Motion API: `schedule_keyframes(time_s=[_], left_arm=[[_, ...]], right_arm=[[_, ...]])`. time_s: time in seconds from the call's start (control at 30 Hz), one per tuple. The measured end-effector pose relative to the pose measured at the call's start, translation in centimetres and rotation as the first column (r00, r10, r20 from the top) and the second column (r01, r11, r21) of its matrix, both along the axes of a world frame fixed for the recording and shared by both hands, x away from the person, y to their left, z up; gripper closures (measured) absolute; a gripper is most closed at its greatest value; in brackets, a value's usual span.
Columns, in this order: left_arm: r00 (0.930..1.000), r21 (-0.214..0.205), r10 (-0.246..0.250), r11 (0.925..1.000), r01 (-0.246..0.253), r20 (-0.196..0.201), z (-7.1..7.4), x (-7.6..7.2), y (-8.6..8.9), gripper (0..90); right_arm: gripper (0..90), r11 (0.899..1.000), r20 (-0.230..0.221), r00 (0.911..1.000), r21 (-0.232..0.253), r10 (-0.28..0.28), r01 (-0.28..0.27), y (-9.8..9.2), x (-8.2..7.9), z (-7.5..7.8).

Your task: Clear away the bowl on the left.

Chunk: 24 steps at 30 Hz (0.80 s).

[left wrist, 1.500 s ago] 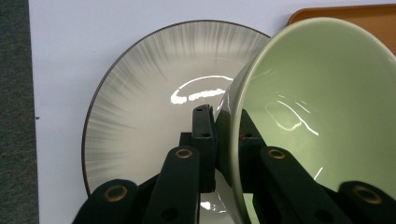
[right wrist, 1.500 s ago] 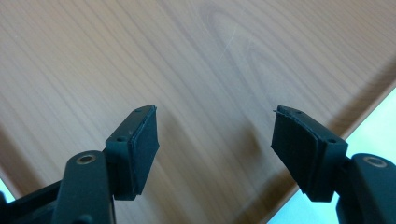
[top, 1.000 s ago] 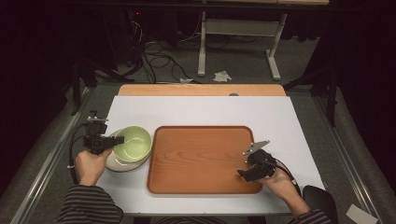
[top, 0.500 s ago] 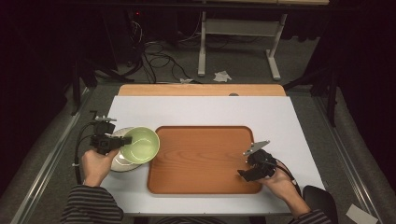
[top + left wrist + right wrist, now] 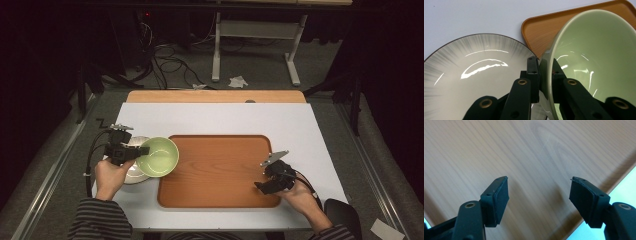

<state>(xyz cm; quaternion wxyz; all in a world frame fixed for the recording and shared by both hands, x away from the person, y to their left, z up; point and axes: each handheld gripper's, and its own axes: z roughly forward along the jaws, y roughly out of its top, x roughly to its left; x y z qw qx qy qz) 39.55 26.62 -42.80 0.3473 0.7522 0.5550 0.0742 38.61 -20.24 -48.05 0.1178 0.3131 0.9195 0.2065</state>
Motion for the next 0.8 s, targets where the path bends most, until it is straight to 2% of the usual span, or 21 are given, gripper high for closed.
schedule_keyframes(time_s=[0.6,0.8], left_arm=[[0.9983,-0.024,-0.059,0.9980,0.059,0.002,0.5,0.4,-2.1,83.4],[0.9963,-0.020,-0.086,0.9961,0.086,0.000,0.6,0.7,-3.0,83.3]], right_arm=[[33.3,1.000,0.001,1.0000,0.009,-0.001,0.001,-0.1,-0.1,0.1],[33.3,1.000,0.005,1.0000,0.010,-0.003,0.003,-0.1,-0.1,0.2]])
